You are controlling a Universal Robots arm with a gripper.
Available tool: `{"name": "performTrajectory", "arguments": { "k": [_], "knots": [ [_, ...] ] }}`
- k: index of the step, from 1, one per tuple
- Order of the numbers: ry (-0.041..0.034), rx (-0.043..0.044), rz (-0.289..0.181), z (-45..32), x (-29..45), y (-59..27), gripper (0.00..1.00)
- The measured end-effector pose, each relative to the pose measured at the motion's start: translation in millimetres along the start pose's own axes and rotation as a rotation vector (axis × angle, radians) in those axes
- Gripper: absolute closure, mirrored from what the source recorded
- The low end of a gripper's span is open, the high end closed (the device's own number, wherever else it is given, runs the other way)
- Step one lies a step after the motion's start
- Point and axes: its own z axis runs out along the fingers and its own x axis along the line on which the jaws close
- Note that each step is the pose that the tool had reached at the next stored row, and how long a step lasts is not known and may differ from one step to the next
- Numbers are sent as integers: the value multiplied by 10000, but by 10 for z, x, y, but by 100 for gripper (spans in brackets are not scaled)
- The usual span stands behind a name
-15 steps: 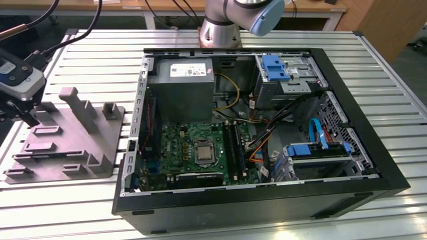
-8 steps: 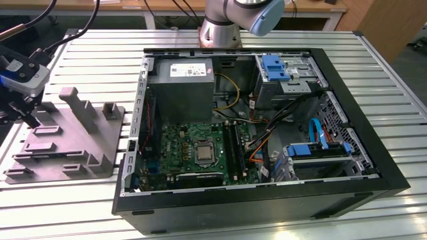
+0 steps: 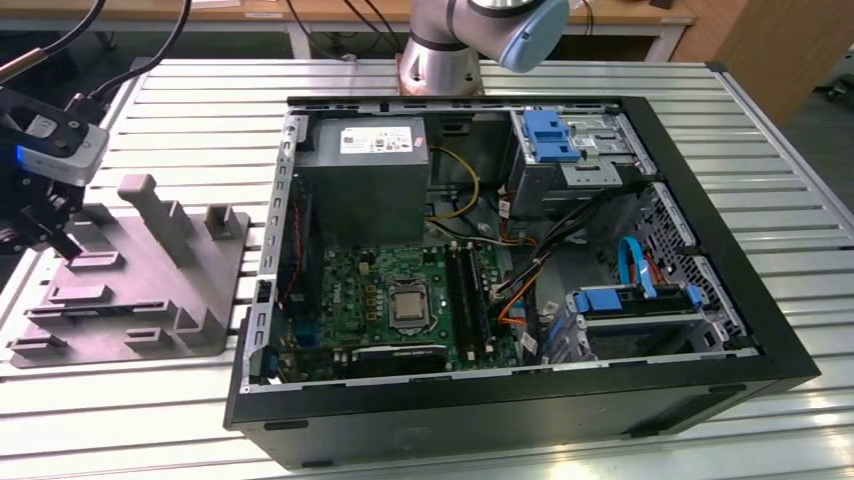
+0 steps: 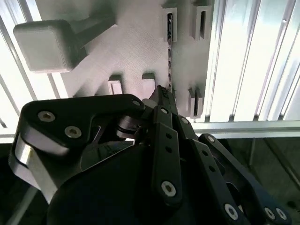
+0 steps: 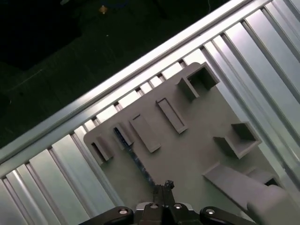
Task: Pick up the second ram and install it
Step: 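Pick up the second ram and move it above second insertion slot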
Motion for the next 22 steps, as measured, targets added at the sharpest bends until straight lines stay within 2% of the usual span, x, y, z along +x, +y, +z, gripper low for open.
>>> {"name": "performTrajectory", "arguments": {
  "k": [11,22],
  "knots": [
    [124,-25,-1985,67,1,-4,89],
    [251,-50,-3986,179,2,-11,89]
  ]
}}
